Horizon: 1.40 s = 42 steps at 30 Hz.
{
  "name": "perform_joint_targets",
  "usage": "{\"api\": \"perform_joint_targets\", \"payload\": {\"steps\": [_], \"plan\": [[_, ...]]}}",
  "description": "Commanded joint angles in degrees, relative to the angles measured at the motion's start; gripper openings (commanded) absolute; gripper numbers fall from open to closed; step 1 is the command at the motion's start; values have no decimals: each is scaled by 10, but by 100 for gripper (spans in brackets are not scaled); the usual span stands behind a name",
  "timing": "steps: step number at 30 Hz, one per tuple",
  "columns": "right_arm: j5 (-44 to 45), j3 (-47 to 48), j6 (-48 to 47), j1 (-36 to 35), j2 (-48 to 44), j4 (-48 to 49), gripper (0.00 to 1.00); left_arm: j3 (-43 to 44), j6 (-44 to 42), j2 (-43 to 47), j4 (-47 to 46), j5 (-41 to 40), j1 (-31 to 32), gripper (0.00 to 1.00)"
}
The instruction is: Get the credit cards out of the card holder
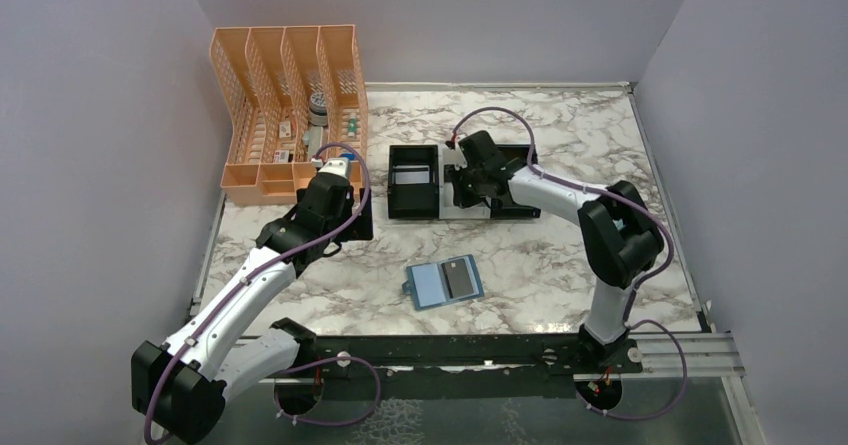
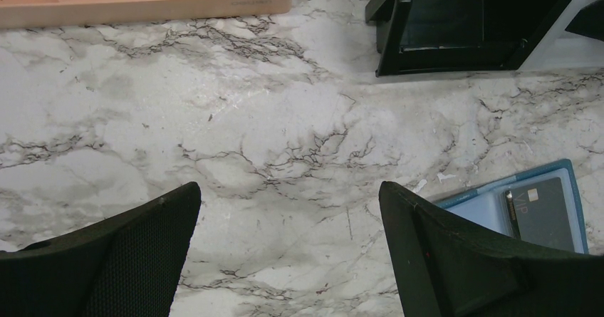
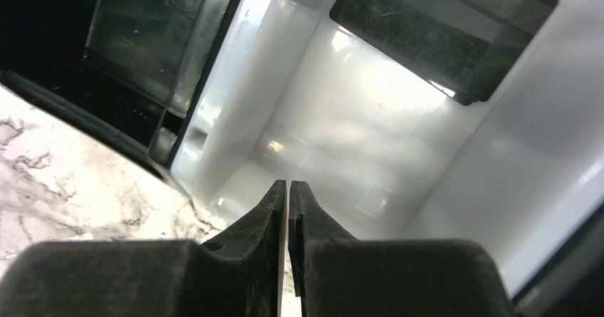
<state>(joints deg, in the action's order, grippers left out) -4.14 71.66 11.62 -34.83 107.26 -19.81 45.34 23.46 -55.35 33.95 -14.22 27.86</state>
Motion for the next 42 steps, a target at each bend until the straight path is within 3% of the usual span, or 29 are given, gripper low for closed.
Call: {"api": "perform_joint_targets", "payload": {"steps": [1,3,4,6,14,20,26,27,28,29,30,34,42], "plan": [[6,-20,16,-2,-75,18,10,-2,-7,8,-9,32,-2,99],[38,-55,40,-2,-123,38,15,-4,-10,12,-18,61,-1,99],[54,-78,52,-2,-152,48,25,-4,-9,13,-23,77,-2,99],[54,-132,74,-2,-209,73,32,-2,-4,16,-32,107,-2,99],[128,-321,182,-2,-390,109,35,-27,80,20,-77,109,-1,99],[25,-407,187,-2,-466,135,37,-72,143,25,-220,256,27,99],[-104,-439,173,-1,-472,138,38,-139,226,15,-328,115,191,95],[-142,-451,168,-1,-474,166,40,-149,236,10,-350,108,204,95],[-170,-467,172,-2,-477,190,52,-157,249,5,-370,102,217,96],[-179,-479,182,-2,-481,205,58,-163,258,-2,-389,94,232,97],[-182,-490,191,-2,-482,219,60,-167,264,-10,-406,81,252,98],[-172,-495,205,-2,-473,213,59,-172,279,-53,-423,28,322,98],[-242,-501,209,-2,-431,241,38,-194,324,-87,-461,-20,358,93]]}}
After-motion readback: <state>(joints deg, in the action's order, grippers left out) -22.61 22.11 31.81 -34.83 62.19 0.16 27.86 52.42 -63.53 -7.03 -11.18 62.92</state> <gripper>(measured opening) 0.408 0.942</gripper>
